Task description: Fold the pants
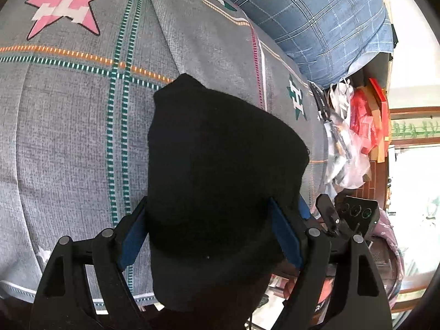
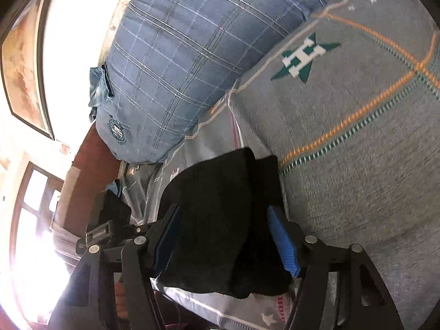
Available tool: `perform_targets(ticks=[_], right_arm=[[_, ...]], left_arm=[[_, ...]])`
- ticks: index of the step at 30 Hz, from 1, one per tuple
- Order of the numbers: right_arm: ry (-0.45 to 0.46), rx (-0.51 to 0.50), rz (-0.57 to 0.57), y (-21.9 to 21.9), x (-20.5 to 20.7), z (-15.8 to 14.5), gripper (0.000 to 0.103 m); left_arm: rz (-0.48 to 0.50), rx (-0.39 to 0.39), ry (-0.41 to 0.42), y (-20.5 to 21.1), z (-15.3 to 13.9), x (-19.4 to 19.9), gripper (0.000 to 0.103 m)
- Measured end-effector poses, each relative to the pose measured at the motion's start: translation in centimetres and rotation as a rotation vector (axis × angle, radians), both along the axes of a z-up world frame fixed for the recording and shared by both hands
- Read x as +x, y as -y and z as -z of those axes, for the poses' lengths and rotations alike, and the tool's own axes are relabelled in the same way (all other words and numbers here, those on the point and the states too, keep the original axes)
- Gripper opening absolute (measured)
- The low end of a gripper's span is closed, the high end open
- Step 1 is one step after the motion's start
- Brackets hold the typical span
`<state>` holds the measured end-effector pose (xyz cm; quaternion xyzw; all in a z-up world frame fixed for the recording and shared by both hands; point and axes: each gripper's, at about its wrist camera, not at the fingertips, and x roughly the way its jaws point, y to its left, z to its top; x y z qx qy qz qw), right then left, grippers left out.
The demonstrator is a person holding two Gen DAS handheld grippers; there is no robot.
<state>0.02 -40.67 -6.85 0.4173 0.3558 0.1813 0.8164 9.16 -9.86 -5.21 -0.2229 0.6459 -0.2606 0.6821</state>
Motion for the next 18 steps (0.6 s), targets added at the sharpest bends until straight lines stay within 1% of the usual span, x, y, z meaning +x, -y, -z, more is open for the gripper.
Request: perform_targets(ticks=[1,3,6,8,9,10,11,12,13,14,15,16,17,18], right_arm=[[-0.002,-0.022,0.002,0.0,0.0,-0.1,0.067],[-0.016,-0.032,-0.015,0.0,0.2,0.1,0.067],[-0.063,-0.081,-0.022,-0.5,0.7,0.8,0.067],[-0.061,-0.074,-0.047,-1.0,0.8,1.0,0.067],[-0.051,-0.087,-0.062,-1.4,0.9,1.0,0.067],[-0.047,-0.139,-0.073,-2.0,1.0,0.8,0.065],[-0.048,-0.227,-0.079,-2.7,1.1,0.4,0.057],[-0.039,-0.293,-0.079,-3.4,0.9,-0.2,0.049],[-0.024,-0.339,-0.081,-4.0,0.6,-0.9,0.045],[-0.001,-0.405,-0.082,-4.8,0.1,-1.9,0.04],[0.026,-0.464,-0.092,-5.7,-0.5,-2.8,0.039],[0.053,-0.505,-0.111,-6.4,-1.1,-3.4,0.039],[0.069,-0.518,-0.138,-7.0,-1.4,-3.4,0.04],[0.058,-0.508,-0.163,-7.3,-1.5,-3.0,0.042]], left_arm=[[-0.002,-0.001,-0.004,-0.3,0.1,0.0,0.082],[-0.005,-0.012,-0.013,-0.6,0.2,0.0,0.082],[-0.009,-0.011,-0.018,-0.7,0.2,0.1,0.082],[-0.006,0.002,-0.009,-0.5,0.1,0.0,0.082],[0.001,0.012,-0.001,0.0,0.1,0.0,0.082],[0.007,0.023,0.007,0.7,0.1,0.1,0.082],[0.008,0.033,0.012,0.9,0.1,0.0,0.082],[0.001,0.042,0.019,1.0,0.0,-0.1,0.076],[-0.003,0.048,0.028,0.9,-0.3,-0.3,0.067],[-0.003,0.048,0.037,0.8,-0.6,-0.7,0.064],[0.0,0.043,0.043,0.6,-0.9,-1.0,0.061],[0.001,0.043,0.05,0.3,-1.0,-1.4,0.061],[-0.005,0.044,0.05,-0.2,-1.0,-1.8,0.061],[-0.006,0.045,0.048,-0.6,-0.8,-2.0,0.061]])
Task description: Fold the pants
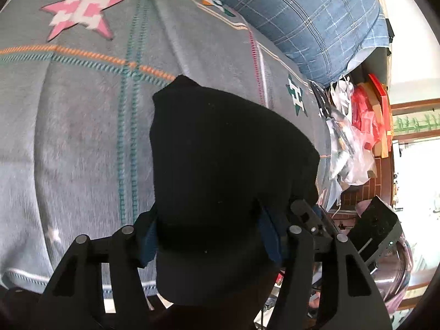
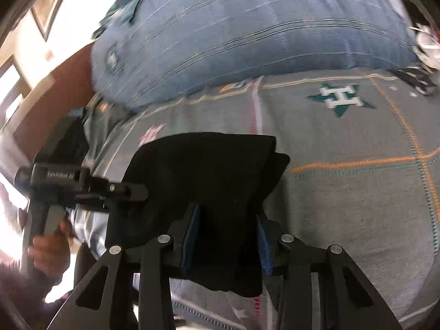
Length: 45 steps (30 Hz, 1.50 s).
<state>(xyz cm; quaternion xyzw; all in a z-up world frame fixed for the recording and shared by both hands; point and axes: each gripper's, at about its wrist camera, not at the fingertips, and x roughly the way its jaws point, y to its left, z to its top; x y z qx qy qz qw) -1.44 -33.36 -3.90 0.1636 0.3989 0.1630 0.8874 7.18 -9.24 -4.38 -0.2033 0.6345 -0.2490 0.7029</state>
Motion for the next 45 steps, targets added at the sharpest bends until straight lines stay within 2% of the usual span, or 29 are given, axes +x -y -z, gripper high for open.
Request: perform_targets(ticks=[1,2,3,5,8,11,14,17,19,25,27,28,30,31,33,35,37,39,42,45], right_arm=[[-0.043,0.02,-0.018,-0.1,0.4,0.8,0.043],[-0.074,0.055,-0.014,0.1,0.8,1.9,0.05],[-0.088,0.11,-0.003,0.5,1.2,2.6,0.053],[-0.11,0.179,0.051,1.0,1.4,2.9,0.049],[-0.046,0.075,0.061,-0.7,0.5,0.4,0.037],[0.023,0.045,0.042,-2.9,-1.1,-2.5,0.036],[0.063,0.03,0.006,-4.0,-1.2,-4.0,0.036],[0.042,0.051,-0.016,-5.1,2.0,-4.2,0.036],[0.034,0.061,-0.019,-5.7,4.3,-4.2,0.036],[0.099,0.092,-0.027,-8.3,11.5,-5.6,0.036],[0.112,0.073,-0.026,-9.2,13.7,-4.9,0.038],[0.103,0.048,-0.023,-9.8,15.0,-4.1,0.041],[0.01,-0.04,0.012,-10.8,17.5,-1.3,0.047],[-0.017,-0.065,0.028,-11.2,18.2,-0.2,0.052],[0.006,-0.028,0.078,-10.9,17.8,-0.1,0.057],[0.01,-0.033,0.101,-10.9,16.9,-0.7,0.057],[0.011,-0.077,0.11,-11.2,15.8,-1.3,0.061],[0.005,-0.123,0.129,-11.6,14.7,-1.9,0.078],[0.01,-0.173,0.179,-11.5,12.7,-2.5,0.092],[-0.039,-0.24,0.226,-11.3,11.1,-2.4,0.103]], left_arm=[[0.006,0.004,-0.001,-0.3,0.3,-0.1,0.061],[0.011,0.002,-0.001,-0.5,0.7,0.0,0.061],[0.008,-0.012,-0.009,-0.8,1.0,0.0,0.061],[-0.002,-0.042,-0.023,-1.1,1.0,0.1,0.059],[0.016,-0.043,0.016,-1.6,-0.4,-0.8,0.052],[0.016,-0.081,0.035,-3.2,-1.9,-1.9,0.052],[-0.007,-0.125,0.059,-5.2,-3.1,-2.4,0.052],[-0.03,-0.086,0.112,-6.2,-4.0,-0.7,0.052],[-0.067,-0.062,0.116,-6.9,-4.4,1.6,0.052],[-0.145,0.002,0.19,-9.0,-7.2,7.4,0.053],[-0.161,0.061,0.228,-9.1,-7.0,9.6,0.058],[-0.161,0.099,0.239,-9.0,-6.4,10.4,0.061],[-0.18,0.245,0.238,-8.4,-3.9,12.2,0.062],[-0.19,0.311,0.242,-8.0,-2.5,12.8,0.073],[-0.244,0.299,0.282,-8.5,-2.3,12.3,0.082],[-0.255,0.292,0.322,-8.5,-2.7,11.4,0.082],[-0.26,0.324,0.363,-8.1,-3.1,10.4,0.082],[-0.275,0.348,0.392,-7.9,-3.7,9.3,0.082],[-0.311,0.392,0.437,-7.5,-4.3,7.2,0.082],[-0.354,0.438,0.486,-7.7,-4.5,5.1,0.082]])
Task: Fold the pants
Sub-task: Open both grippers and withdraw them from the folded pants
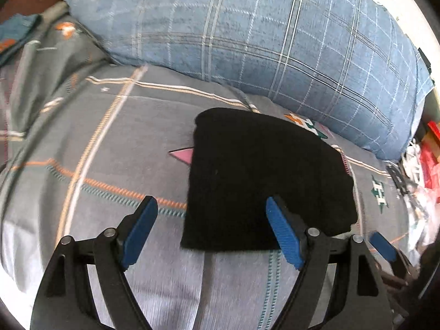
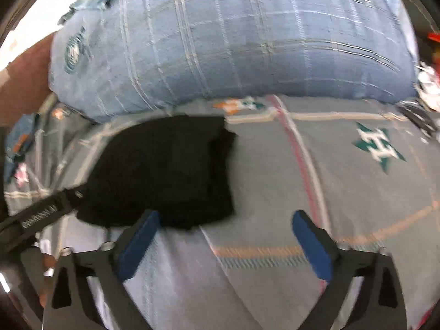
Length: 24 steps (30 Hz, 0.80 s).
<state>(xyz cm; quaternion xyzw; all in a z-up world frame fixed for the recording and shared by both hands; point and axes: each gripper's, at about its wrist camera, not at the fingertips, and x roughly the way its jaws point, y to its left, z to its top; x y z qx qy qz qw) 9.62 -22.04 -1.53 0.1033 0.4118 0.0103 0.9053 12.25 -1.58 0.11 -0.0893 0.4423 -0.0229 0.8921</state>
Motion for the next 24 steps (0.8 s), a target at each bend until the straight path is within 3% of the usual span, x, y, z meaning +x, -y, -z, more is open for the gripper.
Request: perform_targets(ticks=[2,7,17,24], right_arm=[[-0.028,-0.019,0.016,0.5,-1.4,0.5,0.103],[0.027,-0.026,0.066,1.6,-5.2,0.5,0.103],[0.166,-0.005,0.084,1.8,-8.9,-1.0,0.103],[0.178,-0.038,0.088,1.6,-9.6,-0.7,0.103]], left_arm=[[-0.027,0.042,0.048,0.1,-0.2,-1.2,0.082],[-0.055,0.153,0.167,0.5,-0.8,-4.1,0.082],[0.03,0.247,0.199,1.7,-1.2,-6.2,0.082],[0.019,0.258,0.194,1.8,-1.2,-7.1,0.082]])
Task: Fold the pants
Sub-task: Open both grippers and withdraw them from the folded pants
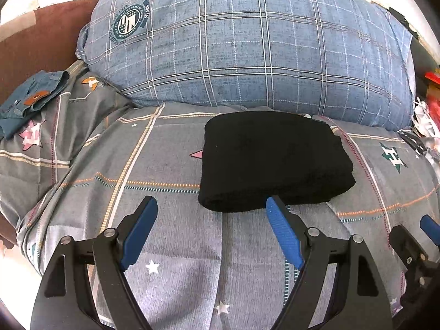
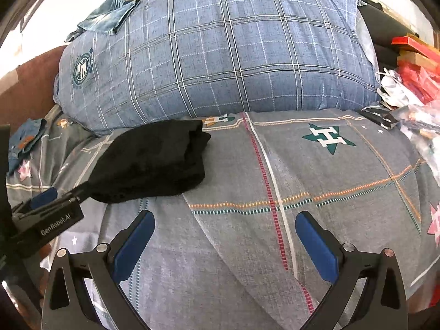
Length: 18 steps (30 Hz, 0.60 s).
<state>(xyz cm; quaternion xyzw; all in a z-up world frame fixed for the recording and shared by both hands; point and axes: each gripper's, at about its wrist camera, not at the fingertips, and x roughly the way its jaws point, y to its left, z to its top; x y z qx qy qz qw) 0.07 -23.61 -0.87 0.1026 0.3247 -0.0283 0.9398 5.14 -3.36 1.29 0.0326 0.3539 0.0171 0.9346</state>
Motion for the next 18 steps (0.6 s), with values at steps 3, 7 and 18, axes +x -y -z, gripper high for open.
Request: perform_targets(ticks=[3,7,18], right_arm=[[-0.008,-0.008,-0.003,0.1,-0.3,0.5,0.103],[-0.028,-0.027,-0.019,0.2,-0.4,1.0,0.103],[-0.008,-0.039,0.006,1.7,-0.3,1.1,0.103]], left_arm=[[-0.012,-0.003,0.003,-0.1,0.1,-0.5,0.082],[-0.031,-0.048,-0.016,-0.7,0.4,-1.3,0.082],[0.01,-0.048,-0.055,0.9,1.2,-1.5,0.082]])
